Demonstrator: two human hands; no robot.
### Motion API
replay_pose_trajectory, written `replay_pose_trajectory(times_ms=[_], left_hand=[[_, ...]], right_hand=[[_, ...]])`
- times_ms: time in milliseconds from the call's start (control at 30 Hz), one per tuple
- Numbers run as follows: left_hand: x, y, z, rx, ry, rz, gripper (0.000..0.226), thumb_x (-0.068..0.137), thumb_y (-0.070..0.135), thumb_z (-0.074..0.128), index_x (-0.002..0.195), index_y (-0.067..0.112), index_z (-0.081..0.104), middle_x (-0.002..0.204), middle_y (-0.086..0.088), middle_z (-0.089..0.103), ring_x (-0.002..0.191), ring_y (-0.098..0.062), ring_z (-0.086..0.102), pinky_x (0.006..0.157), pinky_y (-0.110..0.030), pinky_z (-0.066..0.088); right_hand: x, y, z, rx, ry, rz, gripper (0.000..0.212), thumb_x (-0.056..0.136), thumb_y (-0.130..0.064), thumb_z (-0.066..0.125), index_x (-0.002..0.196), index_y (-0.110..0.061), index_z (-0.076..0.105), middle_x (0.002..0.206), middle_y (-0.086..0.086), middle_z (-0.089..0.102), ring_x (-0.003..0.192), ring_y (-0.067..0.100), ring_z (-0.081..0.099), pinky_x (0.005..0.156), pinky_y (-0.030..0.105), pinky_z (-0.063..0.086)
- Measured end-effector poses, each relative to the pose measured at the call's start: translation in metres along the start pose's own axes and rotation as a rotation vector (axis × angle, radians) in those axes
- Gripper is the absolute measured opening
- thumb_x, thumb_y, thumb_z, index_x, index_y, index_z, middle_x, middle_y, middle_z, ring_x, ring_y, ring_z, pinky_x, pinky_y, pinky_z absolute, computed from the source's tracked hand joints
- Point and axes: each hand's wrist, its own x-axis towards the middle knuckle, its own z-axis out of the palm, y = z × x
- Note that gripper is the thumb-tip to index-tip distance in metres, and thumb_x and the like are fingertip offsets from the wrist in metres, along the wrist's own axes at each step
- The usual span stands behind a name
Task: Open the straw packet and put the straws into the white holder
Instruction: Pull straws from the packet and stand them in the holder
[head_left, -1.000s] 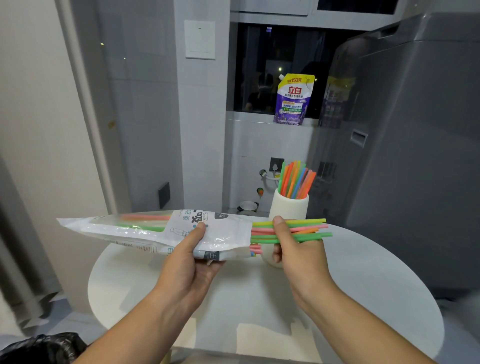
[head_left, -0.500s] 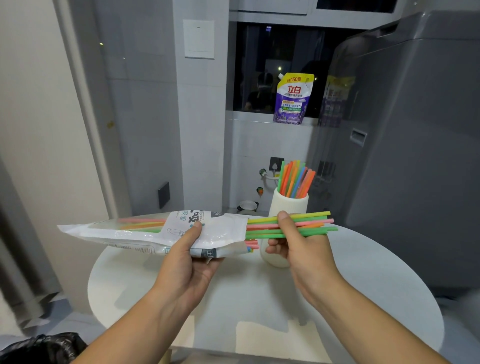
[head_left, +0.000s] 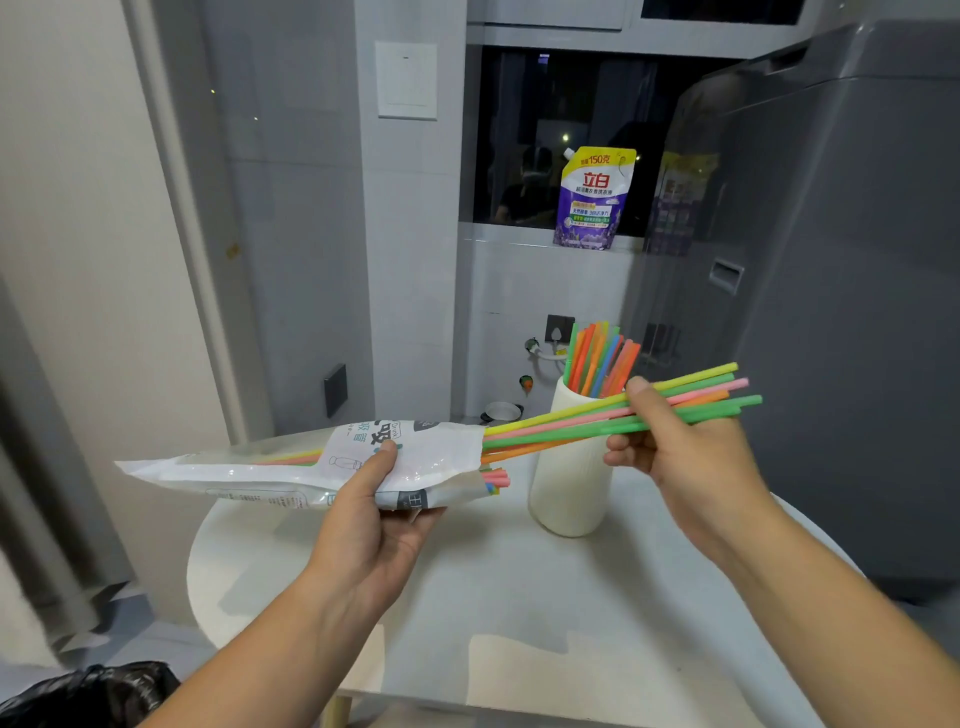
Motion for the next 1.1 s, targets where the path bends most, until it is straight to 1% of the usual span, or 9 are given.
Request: replay_pose_trajectory(times_ms=[100,167,267,400,567,700,900,967,1100], left_hand=[[0.002,0.001,0.000,-0.001,0.007,0.007,0.029,0.095,0.010,0.064,0.124,0.013,0.061,0.108,-0.010,0.080,0.099,-0.027,0.077,0.080,-0.060,0.058],[0.003,0.002,-0.001,-0.002,0.000,0.010,0.029,0.095,0.010,0.064,0.124,0.012,0.061,0.110,-0.010,0.079,0.102,-0.027,0.076,0.089,-0.059,0.057],[0.003,0.003,-0.003,0.007,-0.016,0.013,0.029,0.096,0.011,0.064,0.125,0.011,0.061,0.112,-0.010,0.079,0.106,-0.027,0.075,0.099,-0.055,0.054],[0.002,0.001,-0.003,0.009,-0.019,0.006,0.025,0.096,0.010,0.063,0.121,0.011,0.062,0.110,-0.010,0.079,0.104,-0.027,0.075,0.100,-0.055,0.053],[0.000,-0.004,-0.001,0.014,-0.020,-0.005,0.024,0.096,0.010,0.064,0.119,0.012,0.063,0.107,-0.010,0.080,0.100,-0.026,0.076,0.100,-0.056,0.053],[0.000,-0.006,0.001,-0.004,-0.025,-0.025,0.025,0.096,0.010,0.064,0.121,0.011,0.062,0.108,-0.011,0.079,0.102,-0.027,0.076,0.102,-0.056,0.052],[-0.002,-0.006,0.002,0.006,-0.031,-0.031,0.023,0.096,0.010,0.064,0.119,0.011,0.063,0.107,-0.011,0.080,0.100,-0.027,0.077,0.102,-0.056,0.052],[-0.002,-0.006,0.002,0.012,-0.017,-0.025,0.022,0.095,0.010,0.064,0.117,0.011,0.063,0.104,-0.010,0.080,0.096,-0.025,0.078,0.100,-0.056,0.053],[-0.003,-0.006,0.001,0.019,-0.016,-0.020,0.021,0.096,0.010,0.064,0.117,0.012,0.064,0.104,-0.009,0.080,0.093,-0.024,0.078,0.100,-0.055,0.053]], right_hand=[[0.007,-0.017,-0.012,-0.050,0.010,-0.039,0.022,0.095,-0.018,0.063,0.087,0.001,0.069,0.067,0.013,0.067,0.051,0.018,0.062,0.049,0.026,0.056],[0.011,-0.030,-0.020,-0.074,0.025,-0.065,0.020,0.096,-0.017,0.062,0.082,-0.003,0.067,0.063,0.010,0.067,0.049,0.016,0.063,0.048,0.025,0.056],[0.017,-0.048,-0.034,-0.102,0.071,-0.123,0.019,0.096,-0.019,0.062,0.083,-0.005,0.065,0.069,0.011,0.066,0.050,0.015,0.064,0.050,0.026,0.058],[0.025,-0.069,-0.049,-0.133,0.148,-0.201,0.018,0.096,-0.021,0.063,0.084,-0.009,0.062,0.075,0.011,0.065,0.052,0.013,0.066,0.053,0.025,0.059],[0.031,-0.088,-0.055,-0.241,0.215,-0.267,0.019,0.095,-0.024,0.064,0.080,-0.014,0.062,0.074,0.008,0.066,0.053,0.014,0.069,0.058,0.032,0.063],[0.033,-0.095,-0.052,-0.363,0.198,-0.303,0.021,0.096,-0.024,0.063,0.076,-0.016,0.064,0.071,0.010,0.067,0.048,0.012,0.069,0.054,0.028,0.062],[0.046,-0.094,-0.040,-0.551,0.123,-0.260,0.024,0.095,-0.024,0.063,0.087,-0.001,0.066,0.075,0.015,0.071,0.050,0.015,0.071,0.044,0.021,0.055],[0.052,-0.092,-0.034,-0.601,0.092,-0.233,0.023,0.095,-0.025,0.063,0.085,-0.004,0.066,0.075,0.015,0.072,0.053,0.018,0.072,0.046,0.023,0.057],[0.069,-0.087,-0.022,-0.664,0.037,-0.151,0.026,0.093,-0.025,0.066,0.092,0.001,0.067,0.075,0.017,0.073,0.057,0.024,0.074,0.055,0.034,0.063]])
